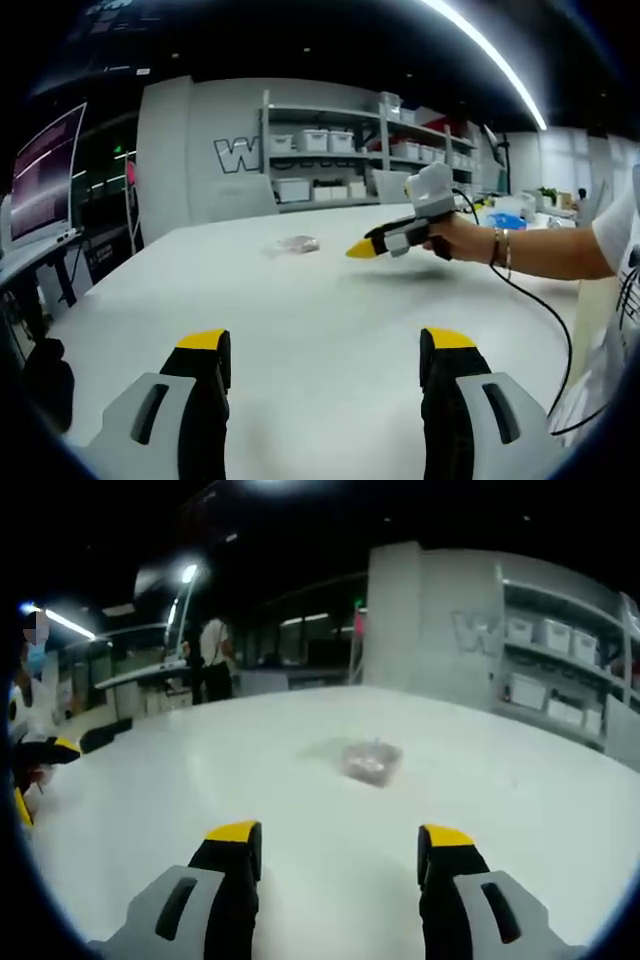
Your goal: Open the resealable bag by pulling the two sides of the seal apart until the entire bag opening is separated and visibly accessible.
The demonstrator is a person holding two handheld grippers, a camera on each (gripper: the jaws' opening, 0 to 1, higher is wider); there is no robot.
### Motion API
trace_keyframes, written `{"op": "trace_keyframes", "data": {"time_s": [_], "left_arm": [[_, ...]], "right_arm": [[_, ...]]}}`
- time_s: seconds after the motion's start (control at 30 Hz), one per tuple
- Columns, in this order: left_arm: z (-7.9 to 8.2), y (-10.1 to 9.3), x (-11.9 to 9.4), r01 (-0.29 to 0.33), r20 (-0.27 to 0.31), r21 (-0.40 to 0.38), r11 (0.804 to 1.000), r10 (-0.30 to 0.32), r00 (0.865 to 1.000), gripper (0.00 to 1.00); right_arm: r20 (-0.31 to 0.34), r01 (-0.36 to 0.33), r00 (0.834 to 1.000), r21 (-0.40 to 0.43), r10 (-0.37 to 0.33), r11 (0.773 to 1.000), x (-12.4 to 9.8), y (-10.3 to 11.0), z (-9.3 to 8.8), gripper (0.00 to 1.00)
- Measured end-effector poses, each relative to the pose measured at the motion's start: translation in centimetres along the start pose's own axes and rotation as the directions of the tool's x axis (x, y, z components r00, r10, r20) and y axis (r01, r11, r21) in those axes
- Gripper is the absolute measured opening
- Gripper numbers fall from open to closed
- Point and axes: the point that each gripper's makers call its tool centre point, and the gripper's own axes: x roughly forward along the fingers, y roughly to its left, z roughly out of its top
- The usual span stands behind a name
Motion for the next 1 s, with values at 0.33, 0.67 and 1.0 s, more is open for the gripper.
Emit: {"op": "trace_keyframes", "data": {"time_s": [0.33,0.67,1.0], "left_arm": [[-0.1,0.4,-0.1,-0.009,-0.002,-0.005,1.000,0.009,1.000,0.76],[-0.3,0.5,0.0,-0.012,-0.006,-0.010,1.000,0.012,1.000,0.76],[-0.4,0.6,0.2,-0.011,-0.007,-0.014,1.000,0.011,1.000,0.76]], "right_arm": [[0.002,0.002,1.000,-0.016,-0.002,1.000,1.0,-0.1,0.5,0.59],[0.003,0.007,1.000,-0.013,-0.007,1.000,1.9,-0.5,0.8,0.57],[0.004,0.011,1.000,-0.023,-0.011,1.000,2.6,-0.8,1.1,0.53]]}}
